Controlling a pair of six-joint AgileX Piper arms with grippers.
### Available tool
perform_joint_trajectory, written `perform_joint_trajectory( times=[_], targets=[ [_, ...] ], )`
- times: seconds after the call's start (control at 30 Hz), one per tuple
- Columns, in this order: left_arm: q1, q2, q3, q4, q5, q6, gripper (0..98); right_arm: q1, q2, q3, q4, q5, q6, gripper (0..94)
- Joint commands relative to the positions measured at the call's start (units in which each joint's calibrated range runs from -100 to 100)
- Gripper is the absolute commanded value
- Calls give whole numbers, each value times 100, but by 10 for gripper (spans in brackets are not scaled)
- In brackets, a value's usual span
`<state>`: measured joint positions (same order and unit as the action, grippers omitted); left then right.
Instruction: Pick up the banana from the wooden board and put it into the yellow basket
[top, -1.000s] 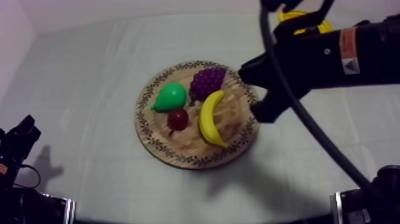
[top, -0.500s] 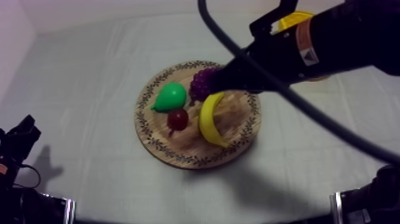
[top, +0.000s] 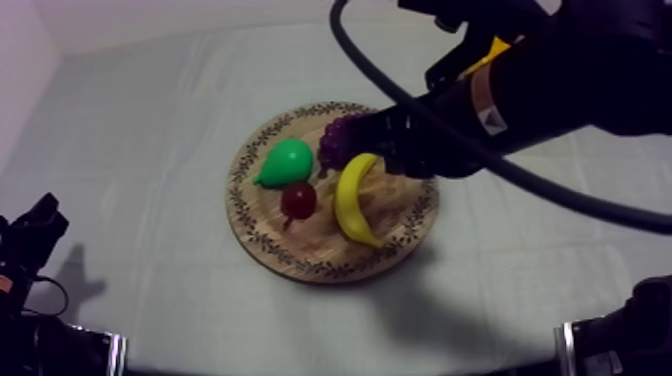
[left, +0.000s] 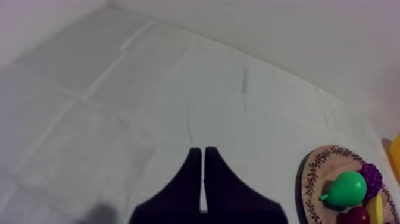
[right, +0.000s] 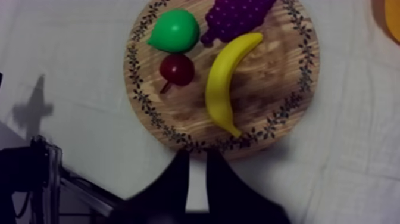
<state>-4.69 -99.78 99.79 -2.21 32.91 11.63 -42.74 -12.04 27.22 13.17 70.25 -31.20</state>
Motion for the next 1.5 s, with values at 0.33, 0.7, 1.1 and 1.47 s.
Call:
perform_joint_trajectory(
  times=[0.33, 0.7, 1.1, 1.47],
  targets=[
    [2, -5, -1, 3, -1, 0, 1, 110, 169, -361, -48, 90, -199, 113],
    [2, -5, -1, 3, -1, 1, 1, 201, 160, -335, -110, -5, -95, 282],
    [2, -5, -1, 3, -1, 2, 1, 289, 148, -193, -289, -408, 296, 821],
    [2, -5, -1, 3, -1, 2, 1, 459, 541, -98, -422, -594, 409, 824]
  ],
)
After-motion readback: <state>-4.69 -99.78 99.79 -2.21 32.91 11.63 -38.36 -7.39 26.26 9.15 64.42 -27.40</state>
